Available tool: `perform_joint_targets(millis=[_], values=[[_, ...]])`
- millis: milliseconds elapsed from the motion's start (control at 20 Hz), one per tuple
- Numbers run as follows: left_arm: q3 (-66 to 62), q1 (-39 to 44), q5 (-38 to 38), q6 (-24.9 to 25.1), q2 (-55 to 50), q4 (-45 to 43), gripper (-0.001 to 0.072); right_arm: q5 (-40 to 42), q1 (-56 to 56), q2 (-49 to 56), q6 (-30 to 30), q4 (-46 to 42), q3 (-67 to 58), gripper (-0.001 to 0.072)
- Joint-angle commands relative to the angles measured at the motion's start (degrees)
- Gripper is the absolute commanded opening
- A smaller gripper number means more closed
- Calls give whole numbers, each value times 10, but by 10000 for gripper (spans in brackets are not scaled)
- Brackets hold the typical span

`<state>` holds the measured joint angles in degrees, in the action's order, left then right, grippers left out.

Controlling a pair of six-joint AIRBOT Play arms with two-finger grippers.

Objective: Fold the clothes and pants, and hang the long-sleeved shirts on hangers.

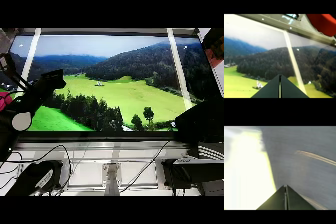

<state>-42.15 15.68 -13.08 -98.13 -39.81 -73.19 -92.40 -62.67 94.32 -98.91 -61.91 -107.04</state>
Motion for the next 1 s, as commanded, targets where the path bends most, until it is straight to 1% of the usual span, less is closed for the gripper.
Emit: perform_joint_targets(millis=[0,50,150,200,250,300,550,950], values=[[0,0,0,0,0,0,22,63,31,-1,67,339,-107,8],[0,0,0,0,0,0,22,79,47,-2,117,433,-123,8],[0,0,0,0,0,0,23,101,79,-10,181,590,-127,9],[0,0,0,0,0,0,22,109,96,-14,210,649,-127,9],[0,0,0,0,0,0,22,116,112,-17,230,684,-127,10],[0,0,0,0,0,0,23,117,125,-20,238,701,-126,9],[0,0,0,0,0,0,23,115,171,-21,238,702,-126,9],[0,0,0,0,0,0,23,114,181,-21,238,703,-126,9]])
